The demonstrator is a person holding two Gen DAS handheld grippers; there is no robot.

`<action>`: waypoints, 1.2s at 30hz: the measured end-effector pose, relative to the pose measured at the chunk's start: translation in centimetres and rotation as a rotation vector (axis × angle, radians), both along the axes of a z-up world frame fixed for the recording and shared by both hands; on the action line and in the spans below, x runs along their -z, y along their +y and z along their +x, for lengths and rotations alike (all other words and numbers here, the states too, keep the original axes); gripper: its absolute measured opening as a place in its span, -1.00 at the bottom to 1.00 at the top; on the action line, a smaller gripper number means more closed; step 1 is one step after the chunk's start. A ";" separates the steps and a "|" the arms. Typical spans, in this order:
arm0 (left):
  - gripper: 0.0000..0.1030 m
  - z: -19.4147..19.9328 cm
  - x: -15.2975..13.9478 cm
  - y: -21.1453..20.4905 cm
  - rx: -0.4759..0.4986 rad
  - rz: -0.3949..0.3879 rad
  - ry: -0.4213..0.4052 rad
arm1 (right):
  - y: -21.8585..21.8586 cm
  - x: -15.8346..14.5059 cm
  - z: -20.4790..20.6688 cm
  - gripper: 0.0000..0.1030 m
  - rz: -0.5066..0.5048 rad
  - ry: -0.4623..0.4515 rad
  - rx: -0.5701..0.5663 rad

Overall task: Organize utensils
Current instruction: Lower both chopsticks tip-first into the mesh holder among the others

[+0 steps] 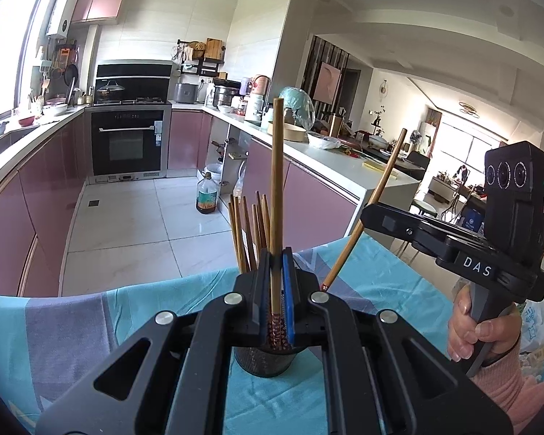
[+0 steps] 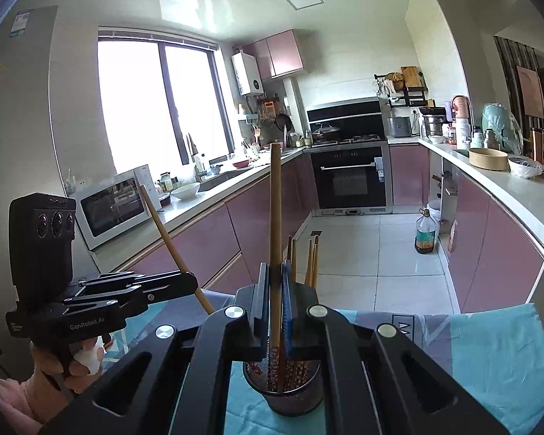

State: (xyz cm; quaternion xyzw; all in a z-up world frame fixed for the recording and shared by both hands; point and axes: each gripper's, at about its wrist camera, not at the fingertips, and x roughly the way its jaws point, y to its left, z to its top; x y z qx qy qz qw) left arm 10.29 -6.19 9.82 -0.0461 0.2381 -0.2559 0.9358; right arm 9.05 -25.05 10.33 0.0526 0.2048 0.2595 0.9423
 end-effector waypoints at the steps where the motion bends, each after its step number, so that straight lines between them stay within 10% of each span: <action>1: -0.86 0.0 0.0 0.0 0.000 0.003 0.002 | 0.0 0.1 0.2 -0.90 -0.001 0.004 0.001; 36: -0.86 1.6 -0.7 -0.3 0.006 0.034 0.056 | 1.3 1.8 1.8 -0.90 -0.029 0.072 -0.006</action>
